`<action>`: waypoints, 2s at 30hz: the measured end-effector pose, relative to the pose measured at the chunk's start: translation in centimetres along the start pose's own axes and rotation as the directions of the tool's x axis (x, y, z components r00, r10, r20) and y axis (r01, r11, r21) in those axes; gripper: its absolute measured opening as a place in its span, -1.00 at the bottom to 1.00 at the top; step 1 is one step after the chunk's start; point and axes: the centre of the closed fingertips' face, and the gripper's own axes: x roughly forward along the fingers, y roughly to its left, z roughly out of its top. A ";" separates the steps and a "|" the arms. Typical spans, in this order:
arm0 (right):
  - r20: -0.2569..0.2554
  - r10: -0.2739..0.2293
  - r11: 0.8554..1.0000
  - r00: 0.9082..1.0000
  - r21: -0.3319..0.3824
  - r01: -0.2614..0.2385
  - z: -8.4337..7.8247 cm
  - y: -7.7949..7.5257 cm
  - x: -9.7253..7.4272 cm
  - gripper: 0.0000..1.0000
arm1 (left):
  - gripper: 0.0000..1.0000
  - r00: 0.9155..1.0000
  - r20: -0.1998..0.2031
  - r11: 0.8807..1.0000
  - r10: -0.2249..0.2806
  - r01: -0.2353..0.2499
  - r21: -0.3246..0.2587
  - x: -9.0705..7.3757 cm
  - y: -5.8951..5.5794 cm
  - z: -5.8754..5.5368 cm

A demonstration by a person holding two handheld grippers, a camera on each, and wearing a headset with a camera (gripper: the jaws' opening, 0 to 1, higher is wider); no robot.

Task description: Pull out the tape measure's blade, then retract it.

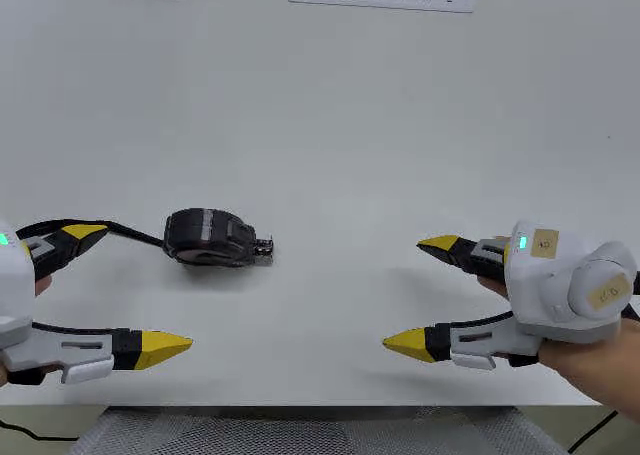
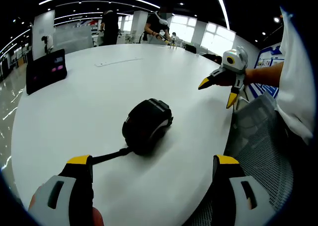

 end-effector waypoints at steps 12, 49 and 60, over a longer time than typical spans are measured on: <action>-0.004 -0.015 1.000 1.000 0.001 0.015 0.2 -0.4 0.2 0.45 | 0.97 1.000 0.020 1.000 -0.003 0.003 0.011 0.3 0.2 0.6; -0.028 0.024 0.996 0.999 -0.082 -0.027 1.4 -1.1 2.2 0.35 | 0.89 0.997 -0.055 0.990 -0.046 0.052 0.129 1.7 1.0 1.4; -0.037 0.047 0.990 0.998 -0.132 -0.051 2.6 -1.6 3.3 0.36 | 0.67 0.991 -0.110 0.972 -0.075 0.098 0.214 2.4 1.2 1.6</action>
